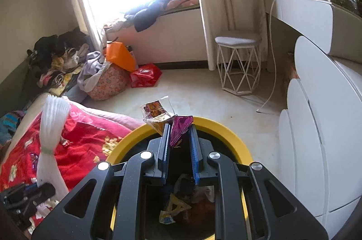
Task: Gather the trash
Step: 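Carry the white mesh net and purple wrapper in both grippers over the yellow bin, then open both grippers to drop the mesh net and wrapper into the bin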
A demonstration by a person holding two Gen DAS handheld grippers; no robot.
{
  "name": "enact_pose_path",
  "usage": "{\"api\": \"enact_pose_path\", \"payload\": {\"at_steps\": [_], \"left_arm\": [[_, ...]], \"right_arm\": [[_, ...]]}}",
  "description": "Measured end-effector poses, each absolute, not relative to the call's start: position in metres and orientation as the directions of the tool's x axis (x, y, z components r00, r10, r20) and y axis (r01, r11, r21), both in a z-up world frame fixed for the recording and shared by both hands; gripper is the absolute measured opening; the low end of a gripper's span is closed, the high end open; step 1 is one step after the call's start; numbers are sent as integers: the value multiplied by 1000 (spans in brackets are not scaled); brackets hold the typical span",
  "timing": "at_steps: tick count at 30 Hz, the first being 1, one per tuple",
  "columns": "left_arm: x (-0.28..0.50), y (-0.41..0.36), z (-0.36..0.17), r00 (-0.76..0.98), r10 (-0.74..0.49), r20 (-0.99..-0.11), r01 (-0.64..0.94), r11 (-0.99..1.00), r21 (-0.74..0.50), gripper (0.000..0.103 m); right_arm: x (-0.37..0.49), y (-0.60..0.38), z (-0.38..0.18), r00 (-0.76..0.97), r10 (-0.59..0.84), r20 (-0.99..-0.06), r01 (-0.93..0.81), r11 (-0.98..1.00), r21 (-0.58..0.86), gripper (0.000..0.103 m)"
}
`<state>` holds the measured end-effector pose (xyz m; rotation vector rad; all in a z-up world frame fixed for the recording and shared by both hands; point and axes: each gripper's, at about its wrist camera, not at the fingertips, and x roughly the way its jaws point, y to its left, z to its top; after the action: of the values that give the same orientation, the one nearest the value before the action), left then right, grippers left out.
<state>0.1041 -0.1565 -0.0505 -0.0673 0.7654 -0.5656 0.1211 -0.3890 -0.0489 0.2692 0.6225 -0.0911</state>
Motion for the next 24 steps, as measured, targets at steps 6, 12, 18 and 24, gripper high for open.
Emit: {"api": "enact_pose_path", "payload": {"at_steps": [6, 12, 18, 24], "left_arm": [[104, -175, -63, 545, -514, -663, 491, 836, -245, 16], [109, -189, -76, 512, -509, -692, 505, 830, -237, 17], [119, -201, -86, 487, -495, -719, 508, 831, -228, 17], [130, -213, -95, 464, -487, -740, 508, 831, -228, 19]], "right_arm": [[119, -399, -56, 797, -13, -604, 188, 955, 228, 17], [117, -403, -64, 783, -8, -623, 199, 951, 237, 18], [115, -407, -69, 773, -3, -634, 207, 946, 248, 18], [116, -413, -71, 768, 14, -640, 209, 940, 271, 20]]}}
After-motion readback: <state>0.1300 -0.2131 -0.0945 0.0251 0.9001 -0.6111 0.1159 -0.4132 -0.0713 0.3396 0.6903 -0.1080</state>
